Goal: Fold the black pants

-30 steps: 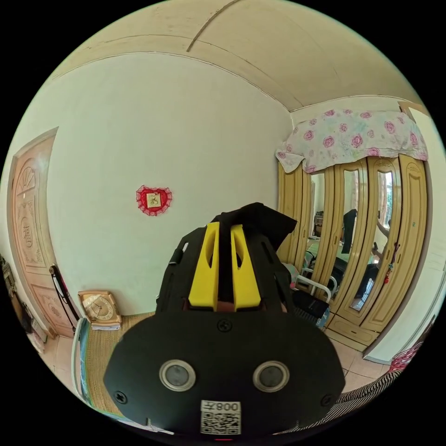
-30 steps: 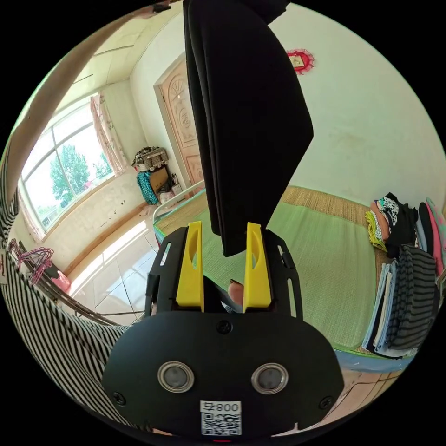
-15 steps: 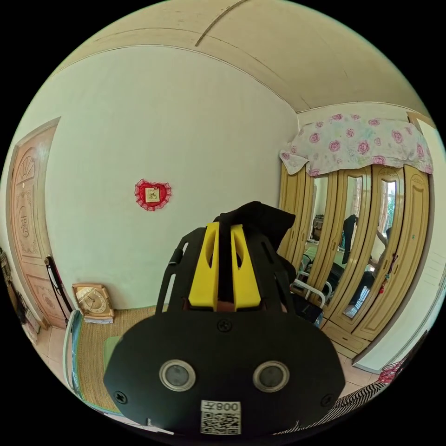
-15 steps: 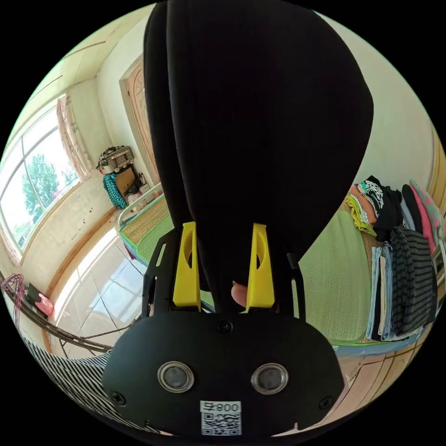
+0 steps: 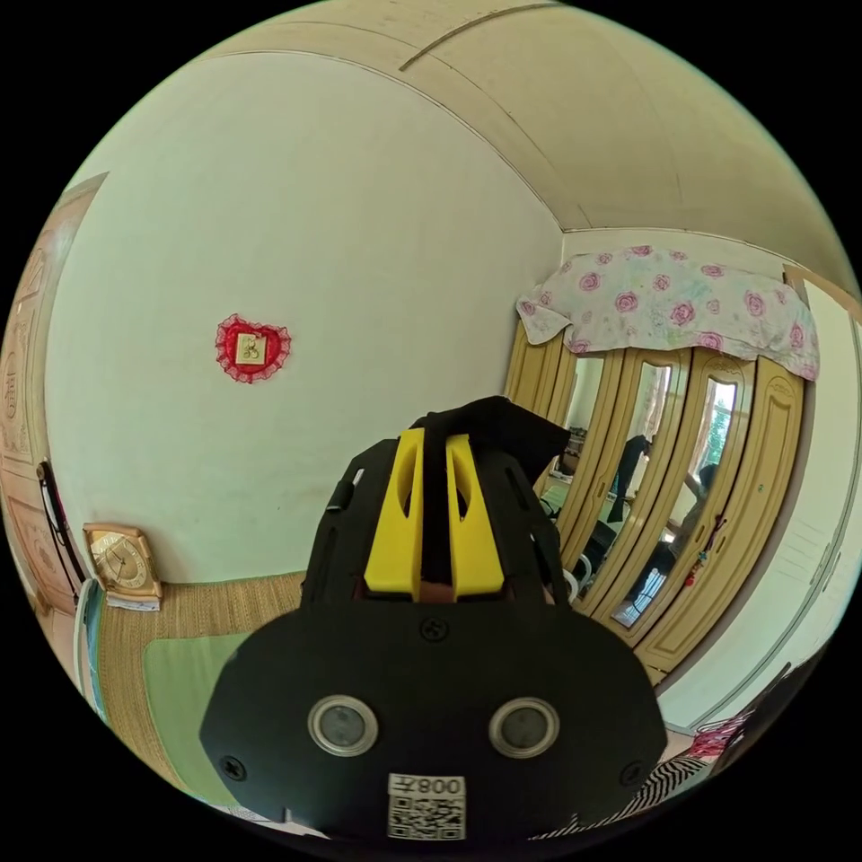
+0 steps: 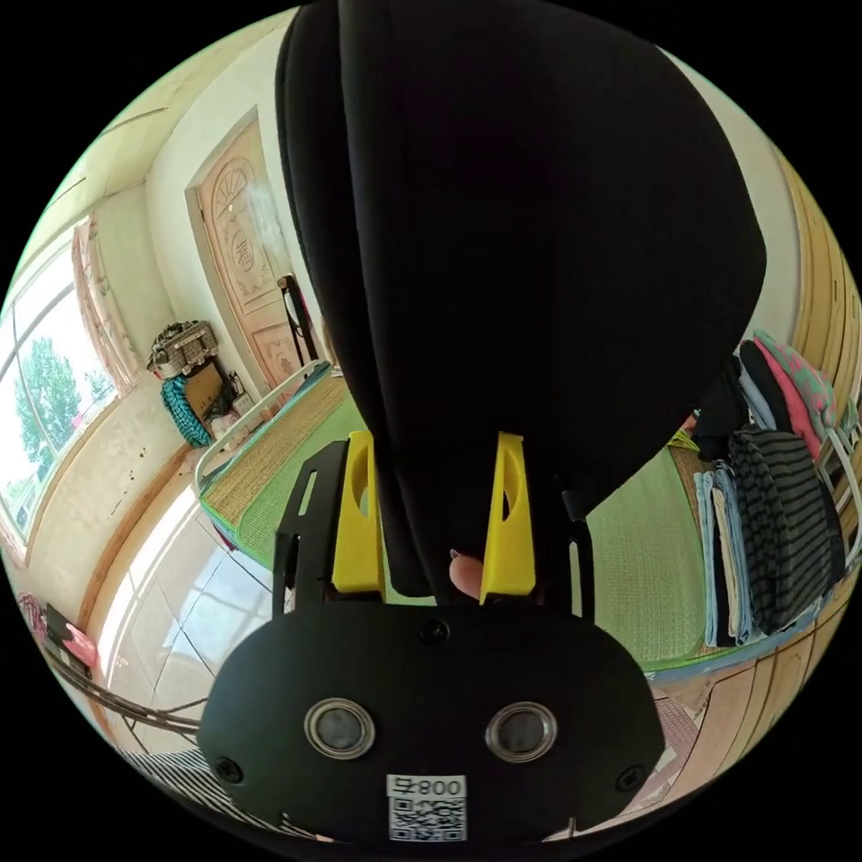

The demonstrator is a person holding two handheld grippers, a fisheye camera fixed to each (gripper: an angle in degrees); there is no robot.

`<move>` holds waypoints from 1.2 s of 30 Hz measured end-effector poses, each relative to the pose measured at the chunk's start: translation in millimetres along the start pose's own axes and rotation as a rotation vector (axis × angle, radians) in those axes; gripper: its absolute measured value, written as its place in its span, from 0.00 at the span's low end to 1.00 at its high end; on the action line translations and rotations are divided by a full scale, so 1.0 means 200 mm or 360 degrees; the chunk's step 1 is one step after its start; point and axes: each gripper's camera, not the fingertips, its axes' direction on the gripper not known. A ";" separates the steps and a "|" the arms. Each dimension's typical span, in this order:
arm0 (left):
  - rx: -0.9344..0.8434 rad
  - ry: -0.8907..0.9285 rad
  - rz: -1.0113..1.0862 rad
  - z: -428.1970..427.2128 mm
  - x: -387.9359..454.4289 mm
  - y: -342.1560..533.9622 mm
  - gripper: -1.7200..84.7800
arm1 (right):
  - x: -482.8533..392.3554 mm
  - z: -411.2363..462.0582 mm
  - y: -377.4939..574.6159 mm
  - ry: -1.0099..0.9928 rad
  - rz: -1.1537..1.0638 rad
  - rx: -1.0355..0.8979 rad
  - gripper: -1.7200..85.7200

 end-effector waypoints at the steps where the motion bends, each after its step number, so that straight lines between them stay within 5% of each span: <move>1: -0.0002 -0.0014 0.0004 -0.01 -0.02 -0.03 0.03 | -0.02 0.01 -0.05 -0.0017 0.0016 -0.0010 0.17; 4: -0.0008 -0.0115 0.0045 -0.11 -0.17 -0.17 0.03 | -0.02 0.01 -0.16 -0.0002 0.0000 -0.0061 0.07; 10: 0.0035 -0.0288 0.0024 -0.42 -0.75 -0.41 0.03 | 0.28 -0.23 -0.36 0.0194 -0.0154 -0.0094 0.04; 18: -0.0114 -0.0335 -0.0624 -0.76 -2.15 -0.39 0.03 | 0.52 -0.61 -0.99 0.0549 -0.0435 -0.0171 0.03; 27: -0.0279 -0.0325 -0.1199 -0.94 -3.38 -0.27 0.04 | 0.35 -0.38 -1.54 0.0841 -0.0802 -0.0539 0.03; 36: -0.0290 -0.0268 -0.1322 -1.59 -4.18 0.24 0.05 | 0.25 -0.14 -1.16 0.0646 -0.0947 -0.0627 0.03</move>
